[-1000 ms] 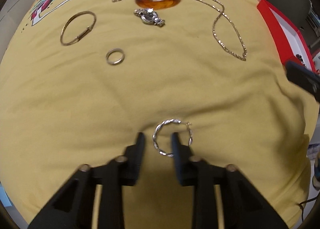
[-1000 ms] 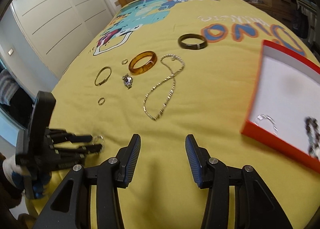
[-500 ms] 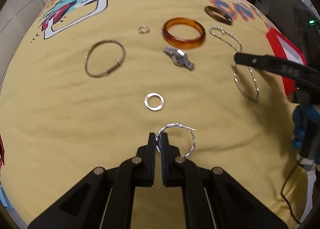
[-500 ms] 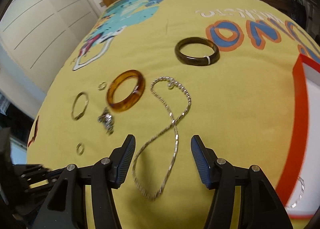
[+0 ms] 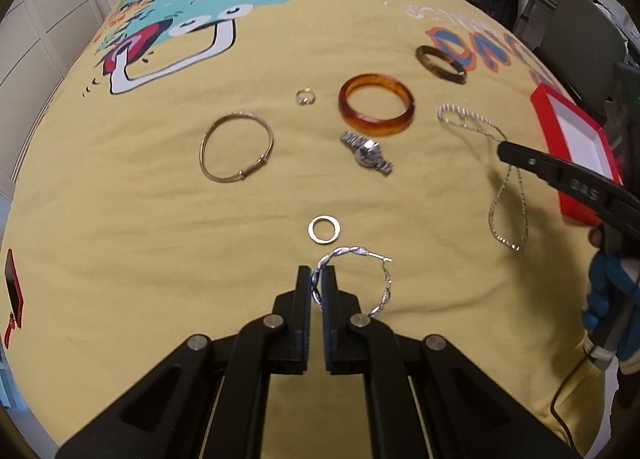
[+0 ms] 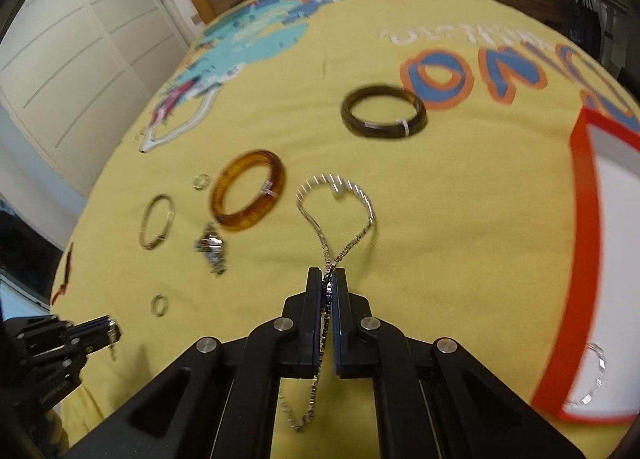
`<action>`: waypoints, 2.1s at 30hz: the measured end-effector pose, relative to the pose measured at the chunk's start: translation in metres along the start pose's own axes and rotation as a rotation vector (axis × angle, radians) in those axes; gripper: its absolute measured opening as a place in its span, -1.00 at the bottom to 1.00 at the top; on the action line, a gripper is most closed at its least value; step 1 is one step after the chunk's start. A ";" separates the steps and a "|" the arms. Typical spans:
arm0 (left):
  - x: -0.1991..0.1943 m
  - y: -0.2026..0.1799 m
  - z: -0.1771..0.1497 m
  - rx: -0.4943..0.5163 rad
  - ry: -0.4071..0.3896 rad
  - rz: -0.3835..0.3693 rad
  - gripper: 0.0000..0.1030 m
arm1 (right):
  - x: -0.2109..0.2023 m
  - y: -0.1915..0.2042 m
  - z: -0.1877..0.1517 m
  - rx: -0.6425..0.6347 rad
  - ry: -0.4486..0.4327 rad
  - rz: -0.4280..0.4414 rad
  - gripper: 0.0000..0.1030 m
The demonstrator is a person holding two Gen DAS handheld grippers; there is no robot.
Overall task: Organize jewelry
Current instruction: 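Carry the hoop and chain into the red box and release both, then withdraw both open tools from the box toward the remaining jewelry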
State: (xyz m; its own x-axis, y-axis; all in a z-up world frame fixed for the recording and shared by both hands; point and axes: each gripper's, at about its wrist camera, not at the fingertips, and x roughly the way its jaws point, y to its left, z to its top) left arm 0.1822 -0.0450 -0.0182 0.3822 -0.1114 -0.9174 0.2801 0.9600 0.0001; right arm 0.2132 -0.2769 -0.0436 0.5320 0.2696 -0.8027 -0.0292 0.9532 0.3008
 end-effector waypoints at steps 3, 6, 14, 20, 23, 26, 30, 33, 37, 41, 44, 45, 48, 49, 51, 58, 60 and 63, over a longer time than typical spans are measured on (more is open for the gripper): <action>-0.012 -0.010 0.002 0.000 -0.016 -0.014 -0.92 | -0.032 0.003 -0.003 -0.018 -0.049 0.012 -0.91; -0.025 -0.031 0.008 0.021 -0.040 -0.035 -0.92 | -0.066 -0.001 -0.004 -0.018 -0.101 0.014 -0.91; -0.042 -0.115 0.035 0.123 -0.081 -0.123 -0.92 | -0.158 -0.053 -0.003 0.010 -0.238 -0.044 -0.91; -0.038 -0.202 0.071 0.229 -0.101 -0.192 -0.92 | -0.185 -0.119 0.002 0.054 -0.271 -0.138 -0.91; -0.028 -0.247 0.087 0.283 -0.099 -0.215 -0.92 | -0.184 -0.152 0.002 0.081 -0.267 -0.183 -0.91; -0.011 -0.287 0.100 0.333 -0.087 -0.231 -0.92 | -0.176 -0.183 0.002 0.112 -0.252 -0.213 -0.91; 0.015 -0.322 0.106 0.375 -0.051 -0.227 -0.92 | -0.158 -0.214 0.000 0.141 -0.216 -0.248 -0.91; 0.036 -0.336 0.104 0.394 -0.017 -0.214 -0.92 | -0.145 -0.231 -0.005 0.154 -0.185 -0.265 -0.91; 0.061 -0.343 0.099 0.404 0.024 -0.186 -0.92 | -0.129 -0.244 -0.015 0.162 -0.147 -0.276 -0.91; 0.076 -0.346 0.095 0.414 0.047 -0.157 -0.91 | -0.121 -0.250 -0.025 0.162 -0.124 -0.283 -0.91; 0.078 -0.348 0.093 0.420 0.043 -0.140 -0.89 | -0.120 -0.250 -0.029 0.166 -0.122 -0.283 -0.86; 0.078 -0.348 0.093 0.420 0.042 -0.134 -0.89 | -0.120 -0.250 -0.030 0.166 -0.122 -0.283 -0.86; 0.075 -0.348 0.092 0.422 0.044 -0.131 -0.88 | -0.120 -0.250 -0.032 0.164 -0.116 -0.290 -0.84; 0.075 -0.348 0.092 0.423 0.044 -0.130 -0.88 | -0.121 -0.249 -0.034 0.160 -0.115 -0.293 -0.75; 0.071 -0.348 0.091 0.420 0.037 -0.137 -0.85 | -0.123 -0.249 -0.035 0.159 -0.116 -0.294 -0.57; 0.042 -0.338 0.083 0.417 -0.012 -0.137 -0.72 | -0.142 -0.236 -0.040 0.149 -0.141 -0.296 -0.52; 0.030 -0.331 0.080 0.404 -0.030 -0.134 -0.70 | -0.148 -0.231 -0.042 0.145 -0.148 -0.295 -0.52; 0.011 -0.317 0.074 0.374 -0.062 -0.121 -0.70 | -0.160 -0.219 -0.046 0.137 -0.163 -0.289 -0.52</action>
State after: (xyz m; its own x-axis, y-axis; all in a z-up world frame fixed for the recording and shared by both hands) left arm 0.1629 -0.3693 0.0011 0.3762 -0.2439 -0.8939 0.6233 0.7804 0.0494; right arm 0.0961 -0.5227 -0.0050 0.6301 -0.0447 -0.7752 0.2501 0.9568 0.1481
